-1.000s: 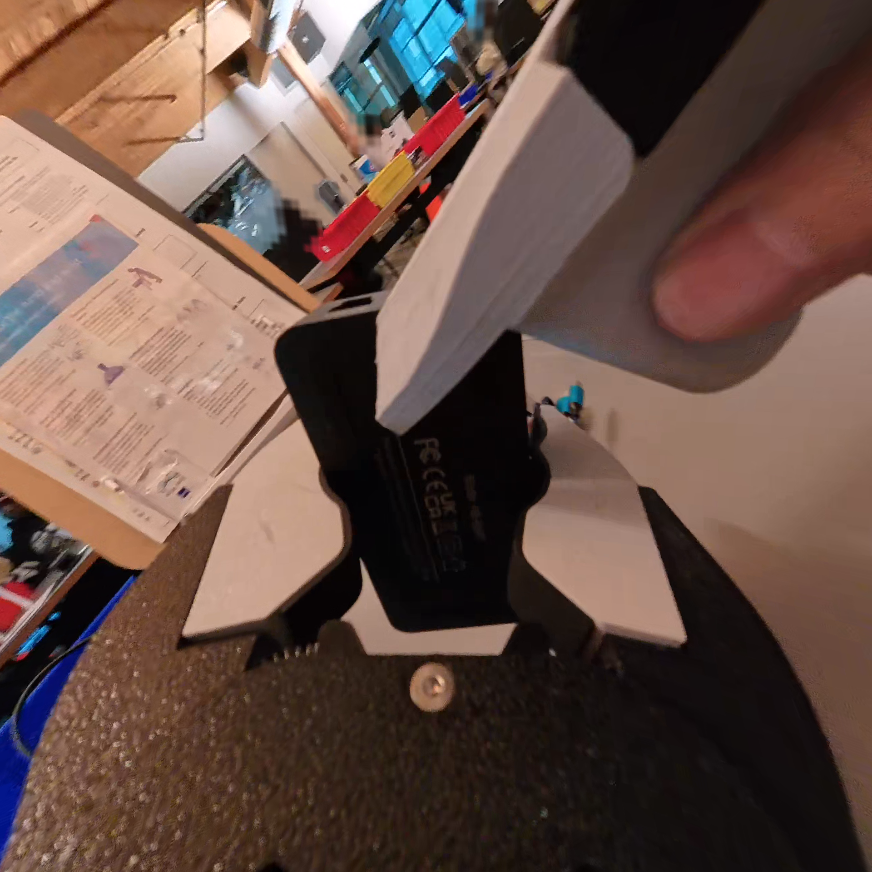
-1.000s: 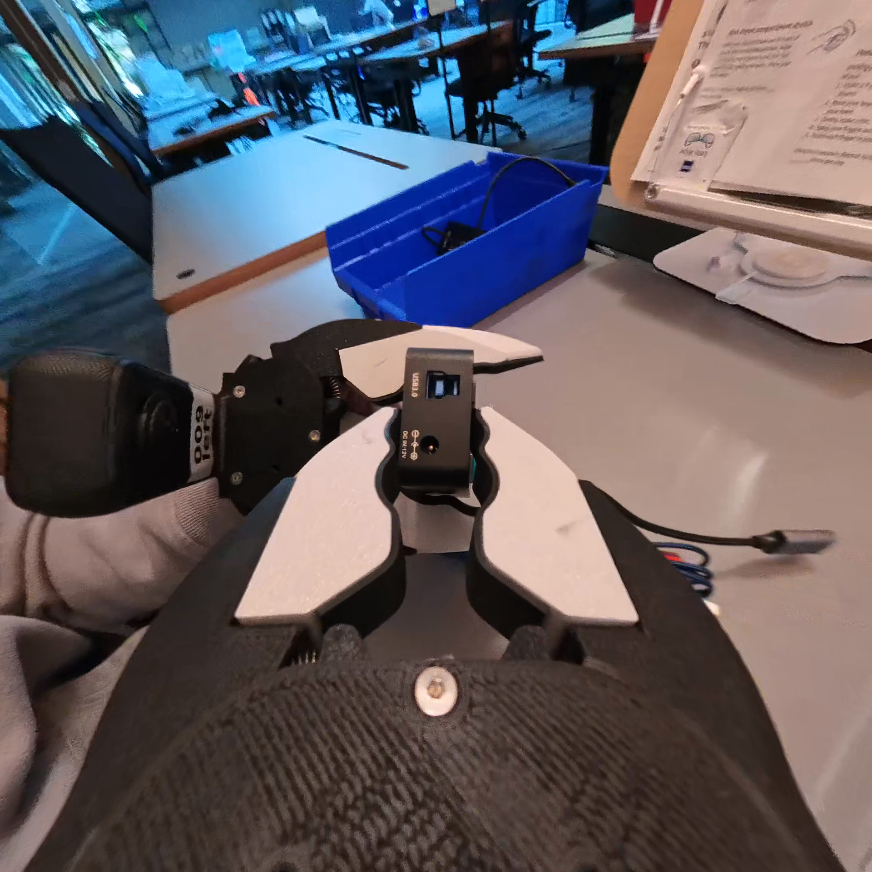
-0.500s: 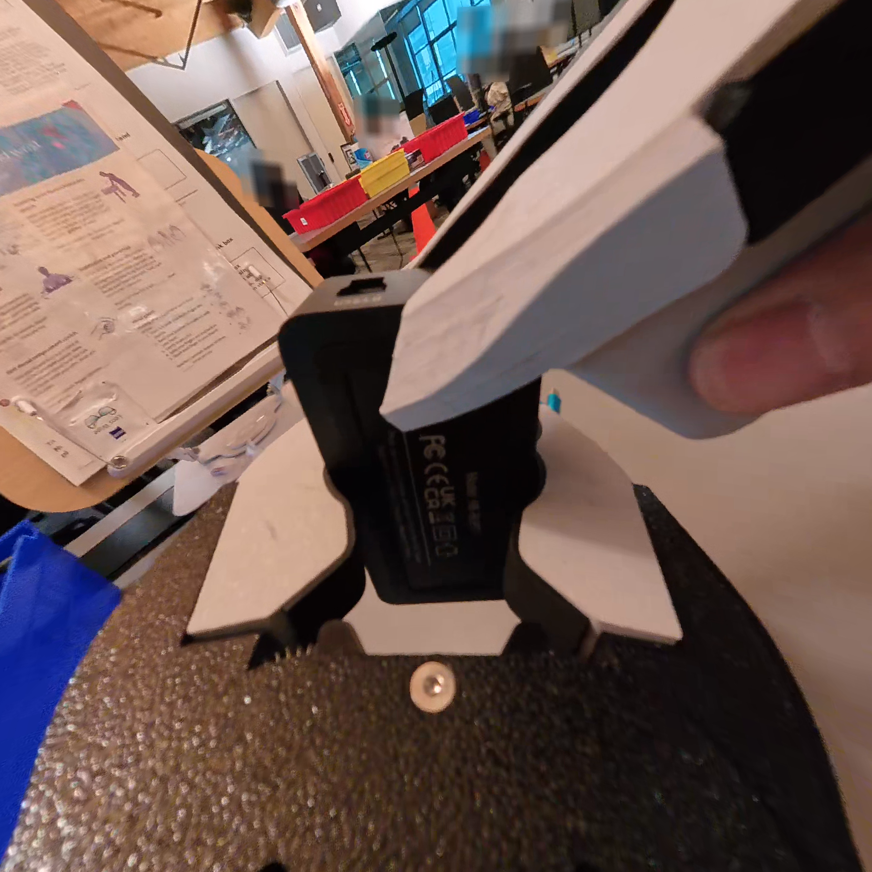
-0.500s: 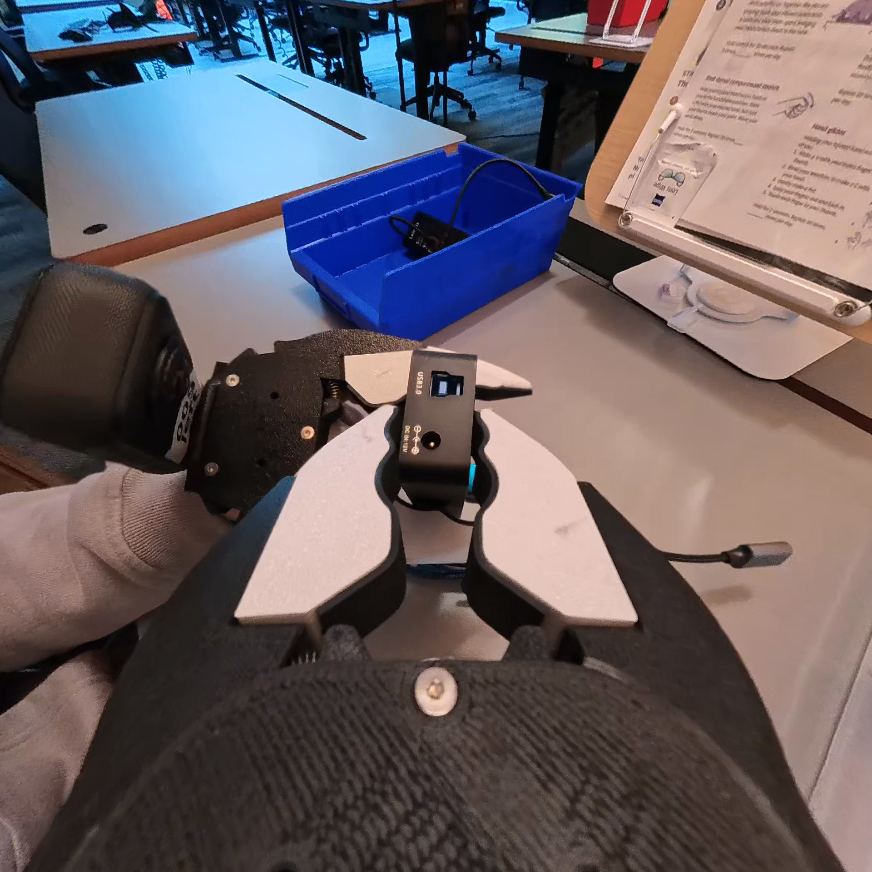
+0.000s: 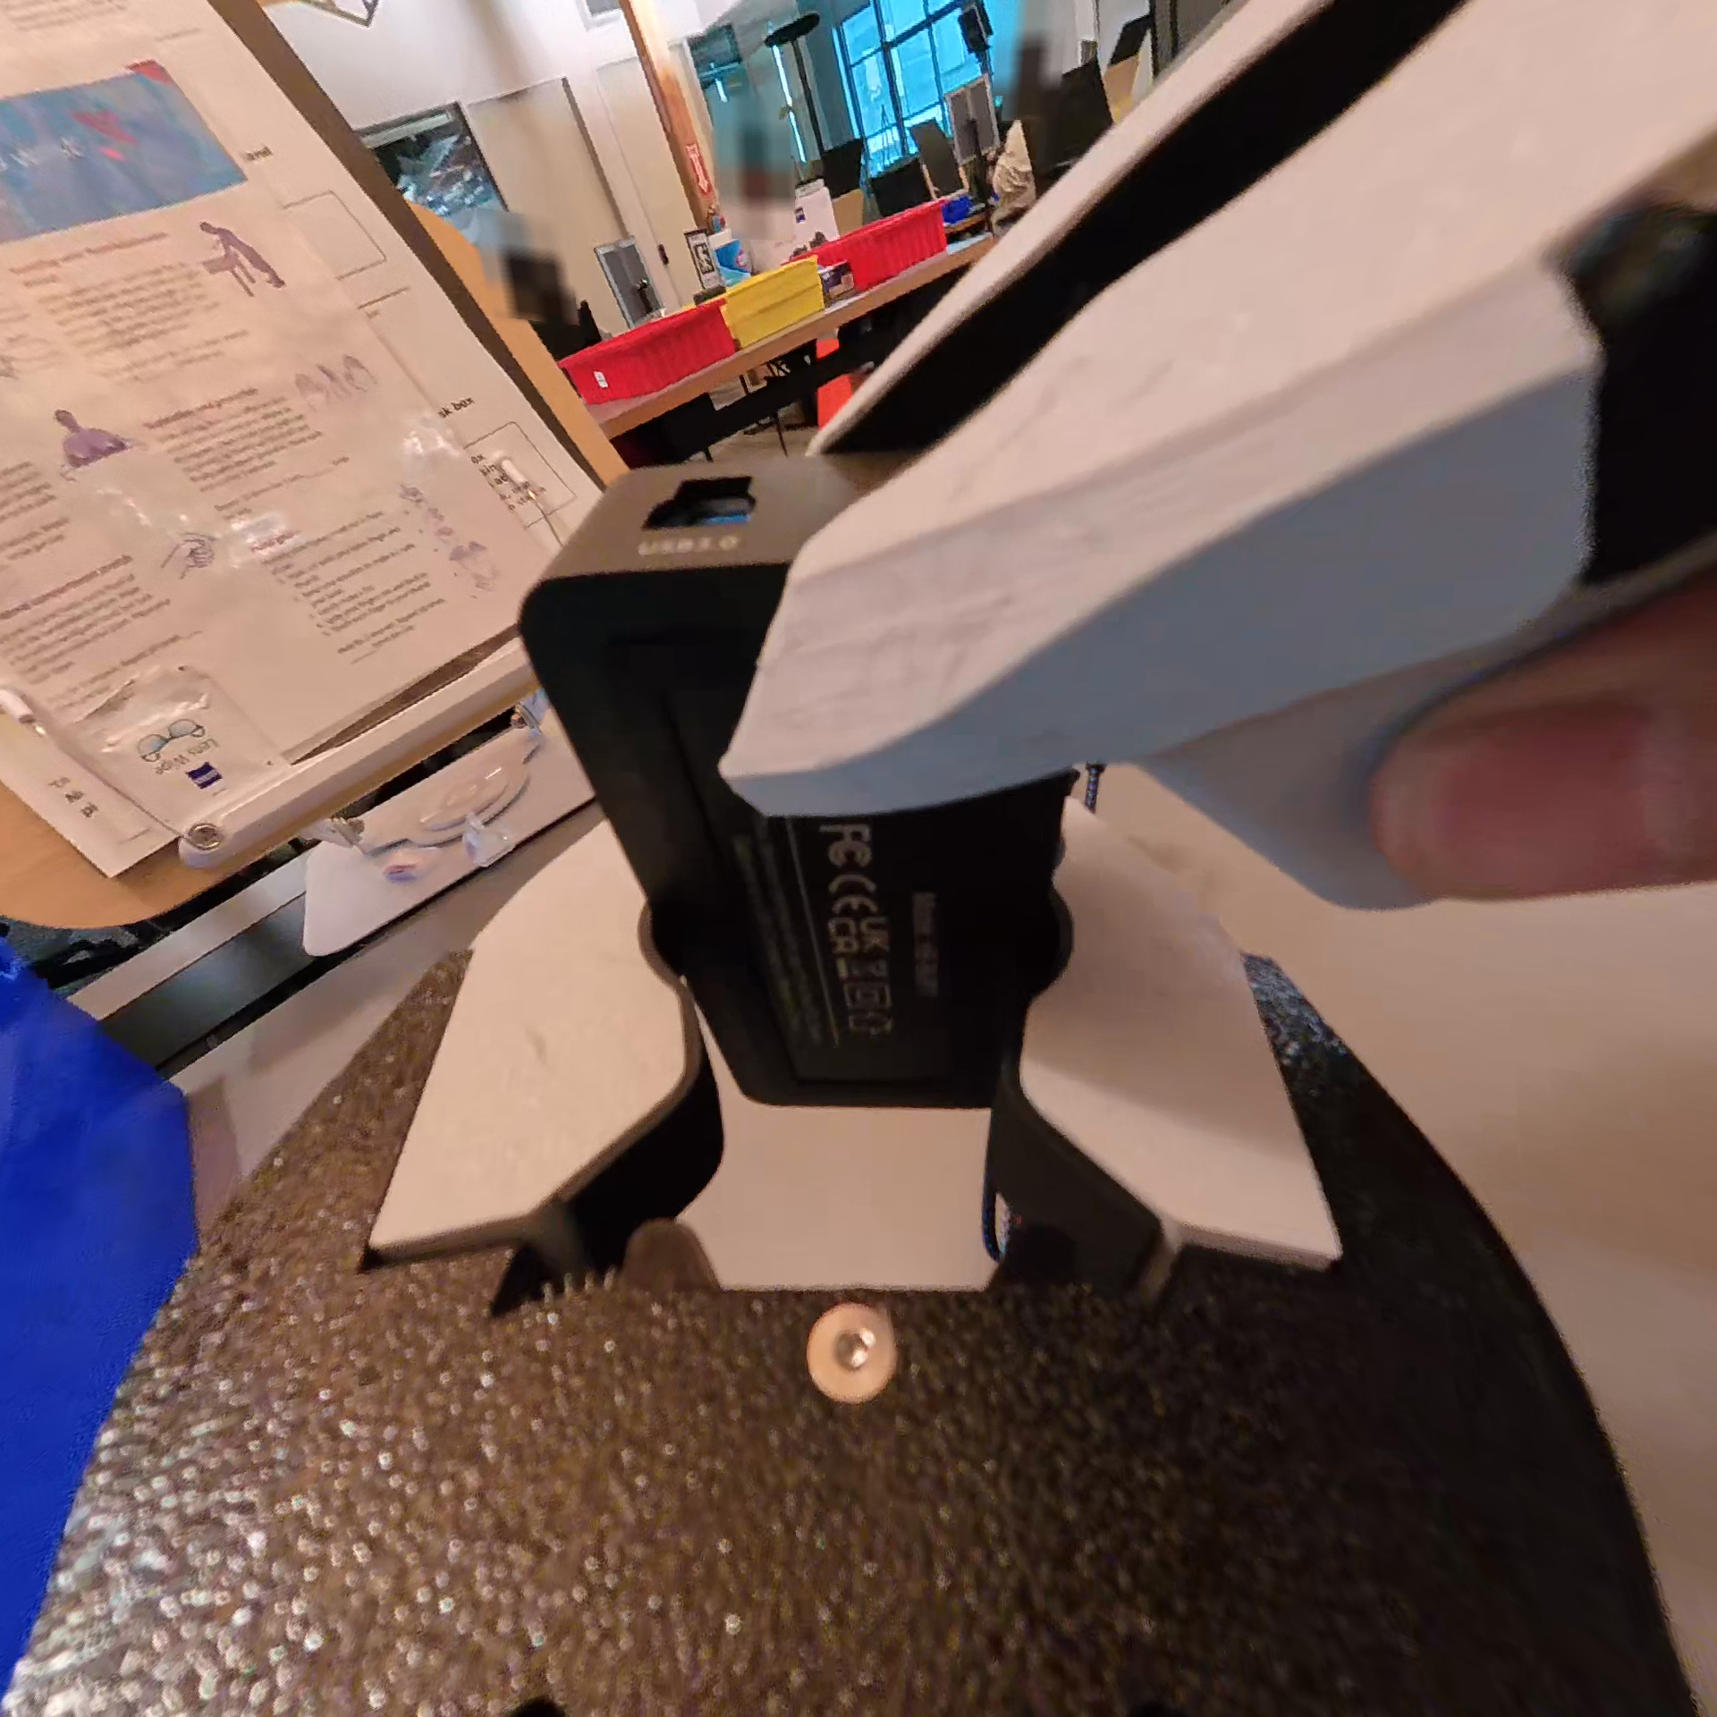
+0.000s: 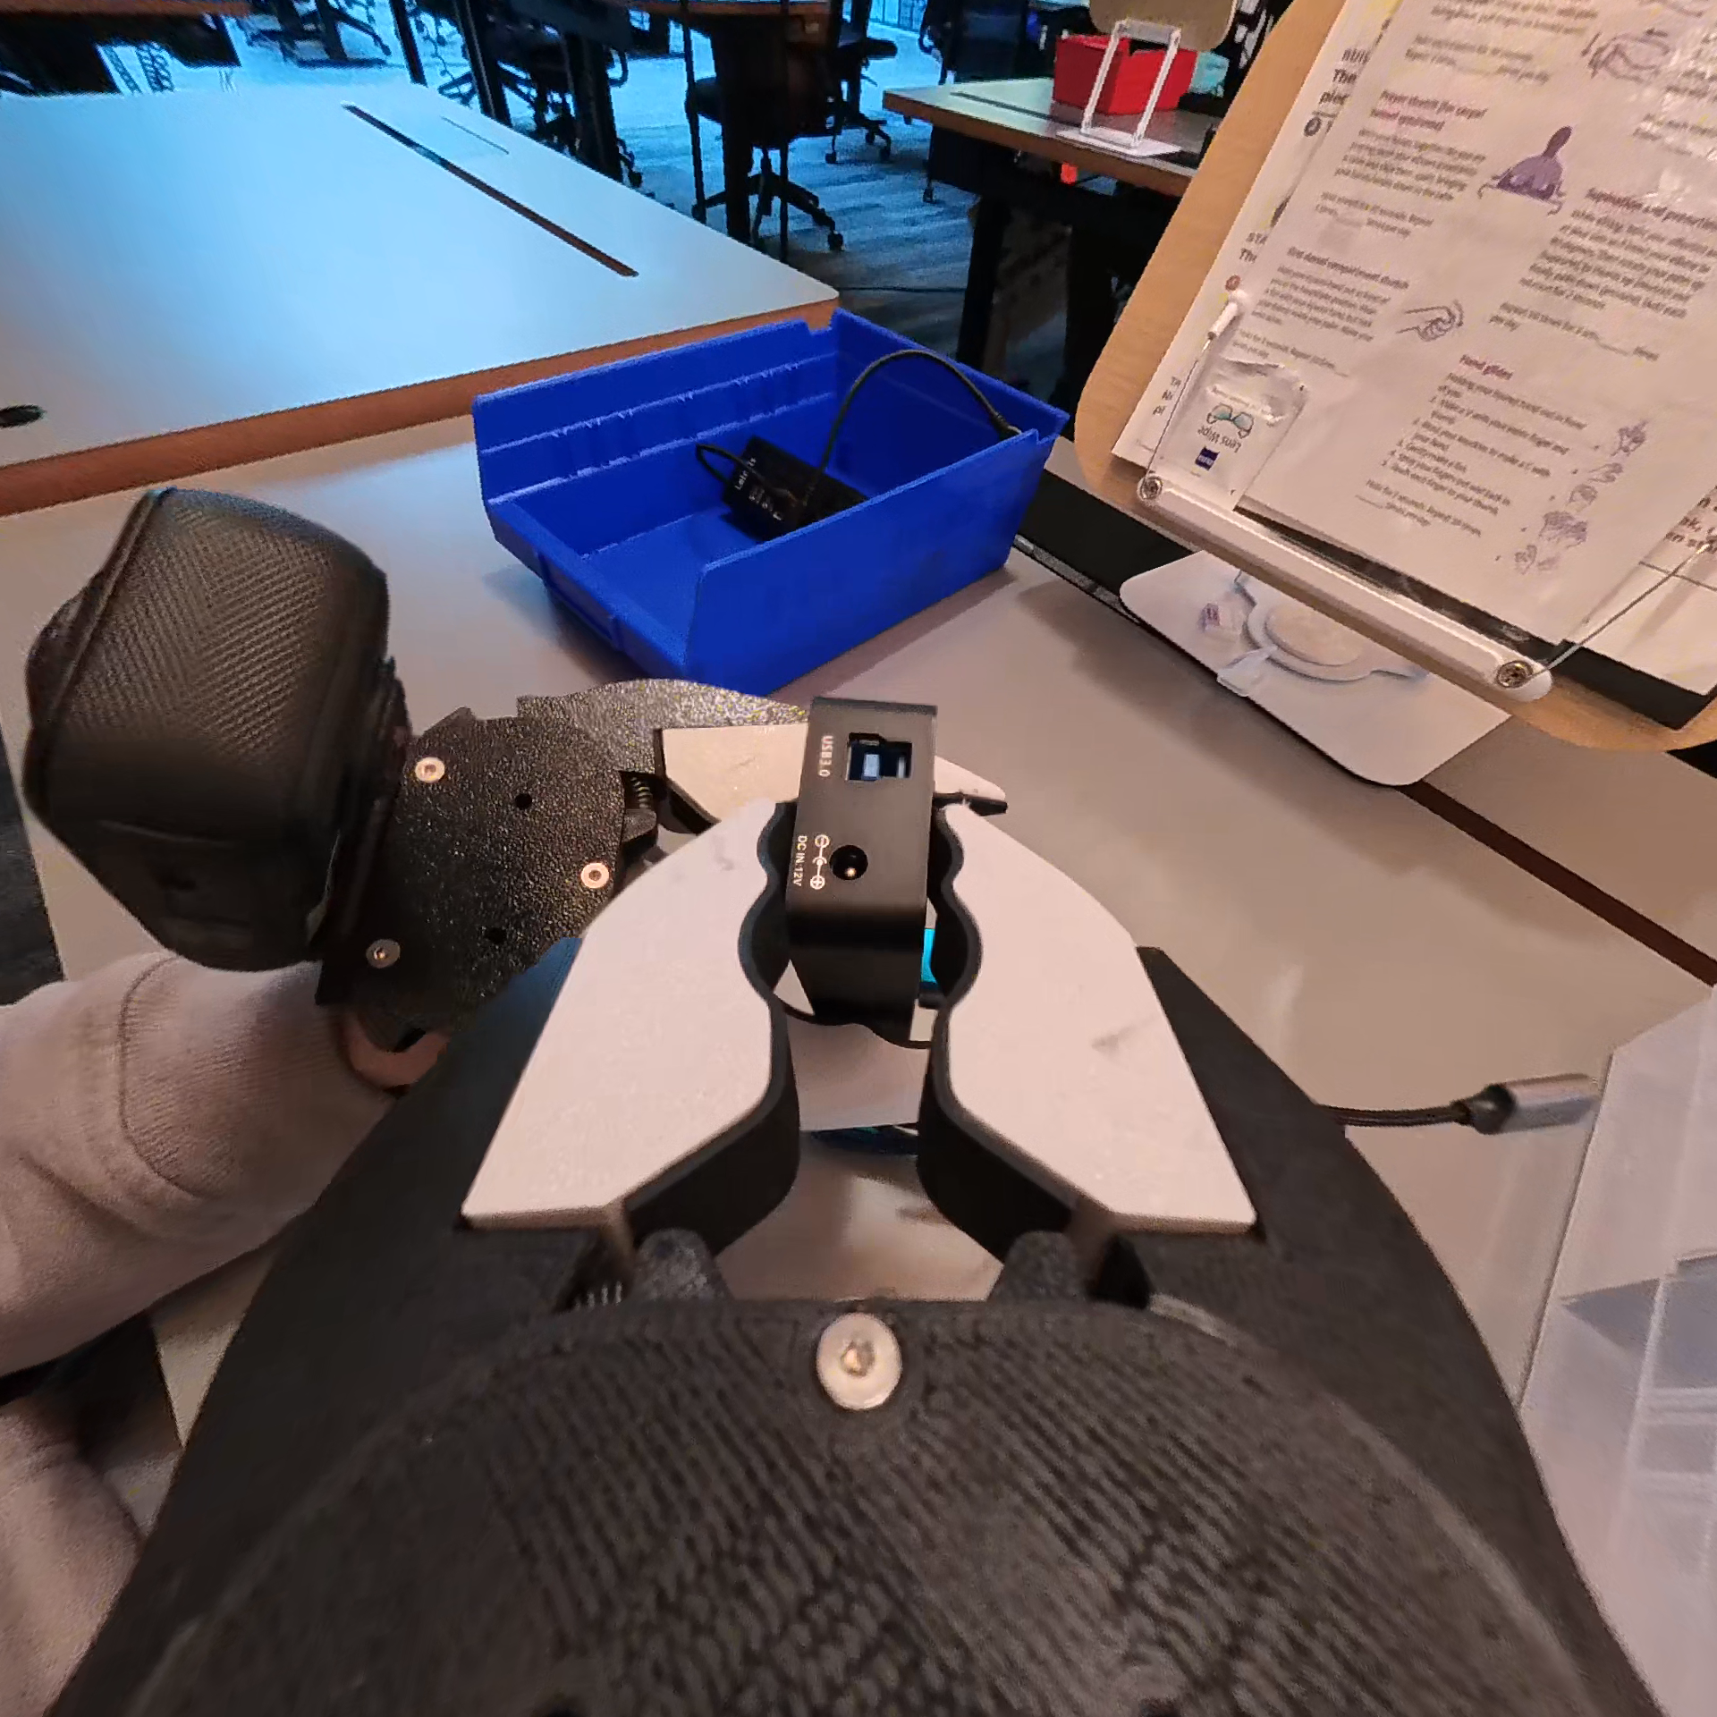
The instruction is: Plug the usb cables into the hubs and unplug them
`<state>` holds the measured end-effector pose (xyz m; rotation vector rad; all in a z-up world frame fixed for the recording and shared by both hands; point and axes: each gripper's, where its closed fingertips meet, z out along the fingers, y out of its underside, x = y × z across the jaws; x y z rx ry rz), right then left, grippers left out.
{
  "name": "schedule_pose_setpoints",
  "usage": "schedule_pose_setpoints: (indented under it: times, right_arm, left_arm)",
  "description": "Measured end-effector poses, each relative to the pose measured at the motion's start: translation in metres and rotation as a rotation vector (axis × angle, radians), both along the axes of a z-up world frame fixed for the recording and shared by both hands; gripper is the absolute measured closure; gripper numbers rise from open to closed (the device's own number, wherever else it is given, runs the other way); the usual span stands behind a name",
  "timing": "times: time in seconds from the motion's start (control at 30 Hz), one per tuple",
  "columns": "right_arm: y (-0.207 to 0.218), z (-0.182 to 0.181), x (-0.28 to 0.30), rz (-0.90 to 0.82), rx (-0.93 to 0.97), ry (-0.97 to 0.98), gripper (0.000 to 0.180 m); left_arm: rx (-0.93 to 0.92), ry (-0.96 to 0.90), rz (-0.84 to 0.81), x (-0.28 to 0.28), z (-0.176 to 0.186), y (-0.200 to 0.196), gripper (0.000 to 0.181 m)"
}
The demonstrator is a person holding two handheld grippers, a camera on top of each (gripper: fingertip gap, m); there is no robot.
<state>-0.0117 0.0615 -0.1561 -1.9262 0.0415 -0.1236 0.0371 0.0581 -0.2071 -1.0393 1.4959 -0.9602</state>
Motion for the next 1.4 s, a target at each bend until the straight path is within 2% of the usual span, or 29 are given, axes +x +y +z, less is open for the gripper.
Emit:
schedule_pose_setpoints:
  times: [0.27, 0.4, 0.5, 0.63, 0.7, 0.87, 1.0, 1.03, 1.13, 1.2, 1.23, 1.3, 1.4]
  right_arm:
    - [0.001, -0.006, 0.0, 0.056, -0.029, -0.041, 0.148]
    - [-0.006, -0.004, -0.007, 0.196, -0.068, -0.149, 0.133]
    - [-0.023, 0.01, -0.006, 0.283, -0.048, -0.135, 0.119]
    - [-0.043, 0.025, 0.003, 0.387, -0.005, -0.077, 0.116]
    - [-0.044, 0.027, 0.005, 0.432, 0.016, -0.058, 0.12]
    - [-0.043, -0.005, -0.007, 0.541, -0.065, 0.039, 0.126]
    - [-0.038, -0.015, -0.021, 0.579, 0.059, 0.037, 0.136]
    - [-0.038, -0.011, -0.026, 0.586, 0.115, 0.036, 0.133]
    - [-0.036, -0.004, -0.029, 0.561, 0.191, -0.01, 0.099]
    - [-0.037, -0.002, -0.036, 0.591, 0.219, -0.052, 0.095]
    - [-0.035, -0.002, -0.039, 0.6, 0.22, -0.059, 0.095]
    - [-0.028, -0.009, -0.034, 0.576, 0.177, -0.092, 0.119]
    - [-0.028, -0.012, -0.033, 0.602, 0.138, -0.112, 0.12]
  left_arm:
    - [-0.044, 0.053, -0.083, 0.0, -0.011, -0.005, 0.109]
    - [-0.199, 0.018, -0.236, -0.007, -0.002, -0.014, 0.11]
    - [-0.279, -0.004, -0.37, -0.018, 0.004, -0.014, 0.109]
    - [-0.291, -0.033, -0.572, -0.041, 0.011, -0.019, 0.11]
    - [-0.271, -0.032, -0.638, -0.049, 0.008, -0.024, 0.11]
    - [-0.325, -0.108, -0.773, -0.062, 0.021, -0.039, 0.109]
    - [-0.327, -0.104, -0.787, -0.062, 0.02, -0.044, 0.11]
    - [-0.316, -0.091, -0.785, -0.062, 0.017, -0.045, 0.11]
    - [-0.294, -0.077, -0.783, -0.061, 0.013, -0.048, 0.109]
    - [-0.286, -0.069, -0.783, -0.06, 0.012, -0.05, 0.109]
    - [-0.288, -0.067, -0.792, -0.061, 0.012, -0.052, 0.109]
    - [-0.281, -0.069, -0.807, -0.062, 0.013, -0.055, 0.11]
    - [-0.234, -0.059, -0.777, -0.06, 0.009, -0.054, 0.11]
